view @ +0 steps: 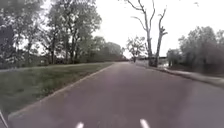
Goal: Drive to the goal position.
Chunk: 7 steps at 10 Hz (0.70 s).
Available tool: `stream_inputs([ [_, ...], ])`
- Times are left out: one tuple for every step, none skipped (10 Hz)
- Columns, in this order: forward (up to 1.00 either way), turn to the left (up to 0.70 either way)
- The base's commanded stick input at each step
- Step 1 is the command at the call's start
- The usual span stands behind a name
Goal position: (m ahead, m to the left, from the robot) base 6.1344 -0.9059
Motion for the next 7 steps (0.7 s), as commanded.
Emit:
stream_inputs([
  [0.70, 0.00],
  [0.70, 0.00],
  [0.70, 0.00],
  [0.70, 0.00],
  [0.70, 0.00],
  [0.70, 0.00],
  [0.70, 0.00],
])
